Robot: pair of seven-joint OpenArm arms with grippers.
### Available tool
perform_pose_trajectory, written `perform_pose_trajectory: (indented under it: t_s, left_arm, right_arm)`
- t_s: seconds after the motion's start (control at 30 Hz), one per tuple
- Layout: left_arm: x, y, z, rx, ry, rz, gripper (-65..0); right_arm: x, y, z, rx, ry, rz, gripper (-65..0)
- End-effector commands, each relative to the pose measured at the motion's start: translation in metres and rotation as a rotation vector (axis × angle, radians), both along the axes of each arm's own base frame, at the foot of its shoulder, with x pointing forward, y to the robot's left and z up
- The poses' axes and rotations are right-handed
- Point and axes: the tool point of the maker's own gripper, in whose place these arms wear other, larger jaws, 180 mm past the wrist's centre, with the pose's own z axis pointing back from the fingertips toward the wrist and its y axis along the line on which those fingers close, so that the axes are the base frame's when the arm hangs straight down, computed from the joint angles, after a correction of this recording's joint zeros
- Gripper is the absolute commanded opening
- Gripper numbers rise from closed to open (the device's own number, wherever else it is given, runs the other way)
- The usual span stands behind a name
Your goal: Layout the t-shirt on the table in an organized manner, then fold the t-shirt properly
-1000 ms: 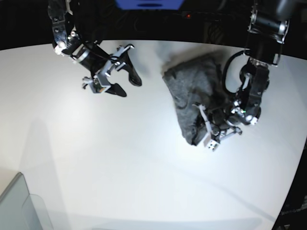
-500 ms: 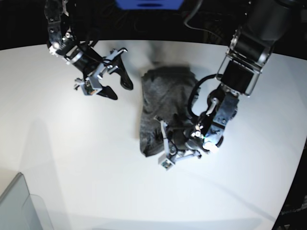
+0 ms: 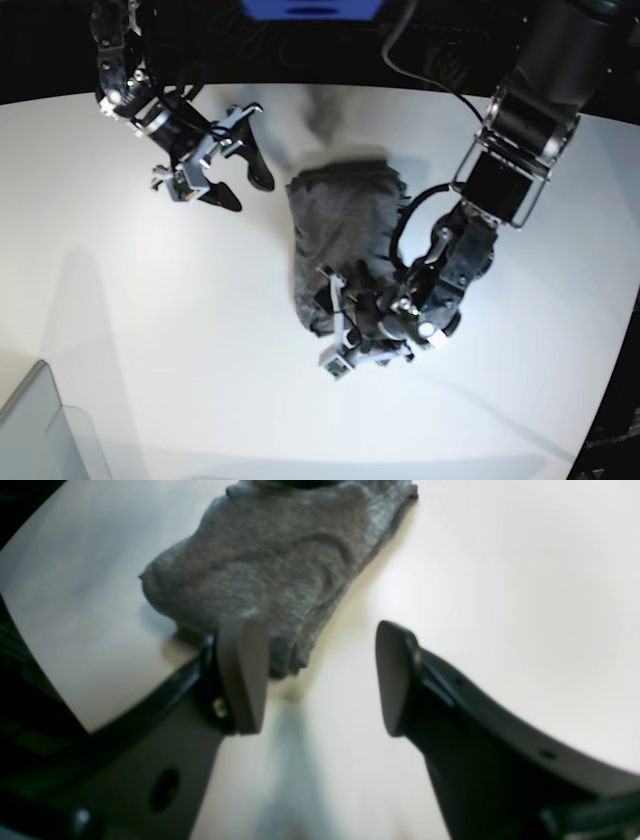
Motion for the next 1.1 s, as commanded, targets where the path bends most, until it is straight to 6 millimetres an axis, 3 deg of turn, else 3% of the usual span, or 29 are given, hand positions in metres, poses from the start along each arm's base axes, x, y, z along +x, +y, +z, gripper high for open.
perform_pose_trajectory:
  t_s: [0.0,0.2,0.37,0.5,0.63,0.77,0.87,0.93,1.07]
  left_arm:
    - [0.019,-0.002,0.028,-0.026,-0.069,0.004,-22.3]
    - [0.034,0.003,0.054,-0.031,-0.127,0.011,-22.1]
    - [0.039,0.042,0.071,-0.049,-0.181,0.085,-22.1]
    - [0.024,0.096,0.072,-0.05,-0.177,0.203,-22.5]
    - [-0.015,0.162,0.053,-0.003,-0.092,0.362,-25.0]
    - [-0.068,0.232,0.04,0.003,-0.048,0.568,-41.3]
    - [-0.114,0.283,0.042,0.021,-0.056,0.725,-56.6]
    - [-0.141,0.306,0.042,0.051,-0.056,0.789,-65.0]
    - [-0.194,0.327,0.038,0.131,-0.017,0.843,-64.8]
  right_arm:
    - [0.005,0.002,0.014,0.035,-0.045,0.004,-30.0]
    - [0.006,0.003,0.015,0.036,-0.048,0.004,-30.1]
    - [0.006,0.002,0.014,0.037,-0.047,0.0,-30.2]
    - [0.007,0.001,0.014,0.036,-0.047,-0.001,-30.2]
    - [0.007,0.001,0.015,0.036,-0.049,-0.008,-30.5]
    - [0.009,-0.013,0.013,0.022,-0.047,-0.045,-36.6]
    - [0.004,-0.04,0.006,-0.006,-0.024,-0.114,-46.5]
    - [0.0,-0.065,0.003,-0.033,-0.014,-0.178,-53.1]
    - [-0.015,-0.122,0.003,-0.069,0.001,-0.372,-64.0]
